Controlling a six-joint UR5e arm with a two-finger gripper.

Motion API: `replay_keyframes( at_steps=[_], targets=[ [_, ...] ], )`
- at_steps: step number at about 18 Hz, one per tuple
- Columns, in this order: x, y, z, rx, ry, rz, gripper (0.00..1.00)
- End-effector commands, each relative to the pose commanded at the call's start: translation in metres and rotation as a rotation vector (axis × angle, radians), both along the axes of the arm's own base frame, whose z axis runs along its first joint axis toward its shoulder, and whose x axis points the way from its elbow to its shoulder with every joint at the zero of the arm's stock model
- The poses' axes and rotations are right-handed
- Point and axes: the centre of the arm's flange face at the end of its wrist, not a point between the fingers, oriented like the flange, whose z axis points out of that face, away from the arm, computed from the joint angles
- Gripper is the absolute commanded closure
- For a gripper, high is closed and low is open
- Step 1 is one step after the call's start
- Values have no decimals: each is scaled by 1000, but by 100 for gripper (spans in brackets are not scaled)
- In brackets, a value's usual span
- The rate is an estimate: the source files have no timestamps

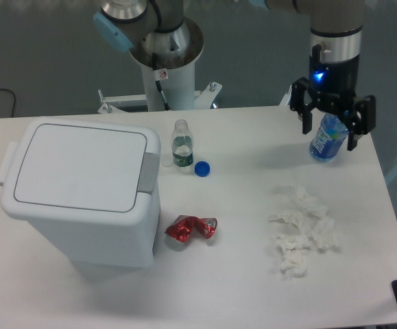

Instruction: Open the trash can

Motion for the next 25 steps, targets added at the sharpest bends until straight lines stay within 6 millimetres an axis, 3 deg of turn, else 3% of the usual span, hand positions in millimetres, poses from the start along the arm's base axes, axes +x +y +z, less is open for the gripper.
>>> replay_keyframes(
  at_steps=[6, 14, 18, 25],
  targets=[
    [3, 0, 3, 6, 0, 12, 0],
    [15, 16, -1, 32, -24, -8, 0],
    [18, 20, 2, 120, -98, 149, 0],
    [26, 30, 15, 199, -146, 254, 0]
  ],
)
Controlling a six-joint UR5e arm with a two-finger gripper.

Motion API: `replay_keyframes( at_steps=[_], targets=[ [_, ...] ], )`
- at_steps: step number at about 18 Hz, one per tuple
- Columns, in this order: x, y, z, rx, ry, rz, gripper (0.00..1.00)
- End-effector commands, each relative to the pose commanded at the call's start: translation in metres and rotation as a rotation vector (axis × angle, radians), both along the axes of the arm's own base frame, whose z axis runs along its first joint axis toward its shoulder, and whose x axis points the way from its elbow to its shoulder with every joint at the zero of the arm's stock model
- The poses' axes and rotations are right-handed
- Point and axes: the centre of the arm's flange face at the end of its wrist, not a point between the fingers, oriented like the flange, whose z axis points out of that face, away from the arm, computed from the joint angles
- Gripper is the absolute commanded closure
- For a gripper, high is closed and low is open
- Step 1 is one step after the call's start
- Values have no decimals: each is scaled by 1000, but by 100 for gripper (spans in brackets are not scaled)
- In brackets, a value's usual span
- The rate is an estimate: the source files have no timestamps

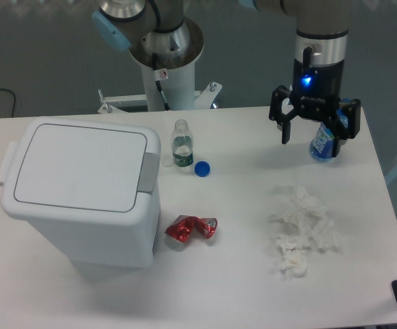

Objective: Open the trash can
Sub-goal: 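Move the open gripper away from the bottle toward the trash can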

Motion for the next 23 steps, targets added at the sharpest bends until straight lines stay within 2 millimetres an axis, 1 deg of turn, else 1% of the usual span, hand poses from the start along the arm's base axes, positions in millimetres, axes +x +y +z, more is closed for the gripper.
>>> replay_keyframes(
  at_steps=[3, 5, 6, 9, 10, 12, 15, 20, 22, 23],
  targets=[
    [9, 12, 2, 11, -12, 6, 0],
    [14, 17, 6, 36, -40, 65, 0],
    [18, 23, 10, 52, -55, 97, 0],
    [32, 43, 11, 89, -105, 169, 0],
    [36, 47, 11, 98, -116, 185, 0],
    [49, 60, 13, 110, -132, 189, 0],
    [62, 73, 16, 130, -163, 214, 0],
    [74, 85, 29, 240, -275, 267, 0],
    [79, 86, 33, 249, -281, 276, 0],
    [83, 89, 32, 247, -289, 276, 0]
  ],
)
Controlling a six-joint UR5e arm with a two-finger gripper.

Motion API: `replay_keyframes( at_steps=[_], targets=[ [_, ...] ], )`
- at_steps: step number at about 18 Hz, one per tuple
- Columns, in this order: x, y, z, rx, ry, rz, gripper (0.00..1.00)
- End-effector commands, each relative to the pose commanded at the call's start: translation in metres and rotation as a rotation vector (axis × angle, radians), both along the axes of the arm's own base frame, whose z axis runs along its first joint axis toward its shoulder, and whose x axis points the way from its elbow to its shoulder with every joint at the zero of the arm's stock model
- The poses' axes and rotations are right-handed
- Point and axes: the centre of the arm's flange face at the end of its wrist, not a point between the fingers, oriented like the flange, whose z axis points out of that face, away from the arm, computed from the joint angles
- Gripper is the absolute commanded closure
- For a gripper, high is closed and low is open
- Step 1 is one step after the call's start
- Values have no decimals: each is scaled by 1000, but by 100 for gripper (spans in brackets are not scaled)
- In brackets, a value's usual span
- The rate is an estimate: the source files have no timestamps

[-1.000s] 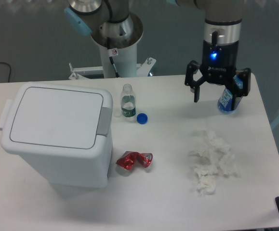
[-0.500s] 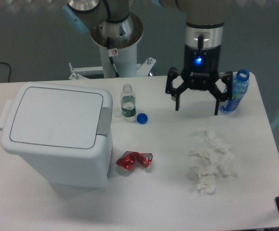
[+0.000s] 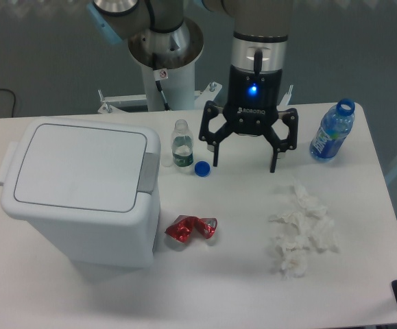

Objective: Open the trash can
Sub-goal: 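Move the open gripper away from the bottle toward the trash can, then lower the gripper onto the lid edge of the white trash can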

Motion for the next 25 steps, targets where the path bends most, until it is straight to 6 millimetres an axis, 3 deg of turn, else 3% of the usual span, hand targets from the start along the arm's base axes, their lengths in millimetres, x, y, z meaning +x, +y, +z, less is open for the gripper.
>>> replay_keyframes(
  at_steps=[11, 25],
  targets=[
    [39, 30, -7, -3, -35, -46, 0],
    [53, 40, -20, -20, -57, -74, 0]
  ],
)
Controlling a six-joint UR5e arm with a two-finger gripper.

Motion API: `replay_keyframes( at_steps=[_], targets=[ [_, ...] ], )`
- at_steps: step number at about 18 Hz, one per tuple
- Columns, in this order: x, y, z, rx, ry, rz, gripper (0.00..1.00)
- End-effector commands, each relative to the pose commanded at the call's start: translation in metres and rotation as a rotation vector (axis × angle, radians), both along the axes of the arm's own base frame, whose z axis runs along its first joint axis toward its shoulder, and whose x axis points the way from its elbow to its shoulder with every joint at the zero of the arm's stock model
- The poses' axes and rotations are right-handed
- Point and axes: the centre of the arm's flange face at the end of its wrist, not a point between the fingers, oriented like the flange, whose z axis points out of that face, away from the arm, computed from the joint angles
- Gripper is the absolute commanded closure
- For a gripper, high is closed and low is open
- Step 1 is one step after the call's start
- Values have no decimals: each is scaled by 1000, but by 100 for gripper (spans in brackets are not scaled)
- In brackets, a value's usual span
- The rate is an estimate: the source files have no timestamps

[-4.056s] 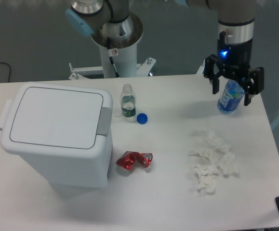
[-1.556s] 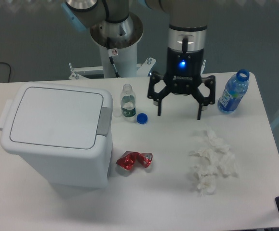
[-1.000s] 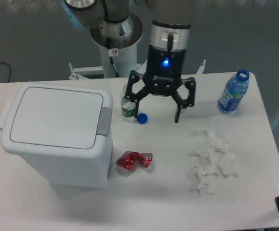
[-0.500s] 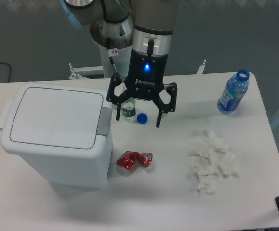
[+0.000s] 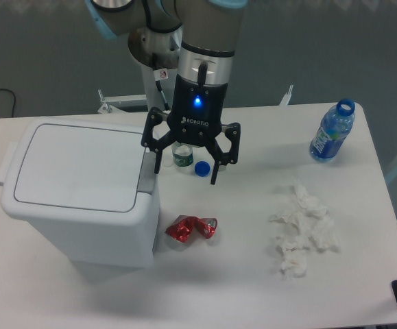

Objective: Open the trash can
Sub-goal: 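Lower the gripper onto the lid edge of the white trash can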

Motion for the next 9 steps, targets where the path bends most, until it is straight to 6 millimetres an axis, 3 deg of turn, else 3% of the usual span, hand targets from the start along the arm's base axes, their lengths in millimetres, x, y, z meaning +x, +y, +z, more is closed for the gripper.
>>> replay_keyframes(
  at_steps=[9],
  targets=[
    [4, 3, -6, -7, -7, -12, 0]
  ],
)
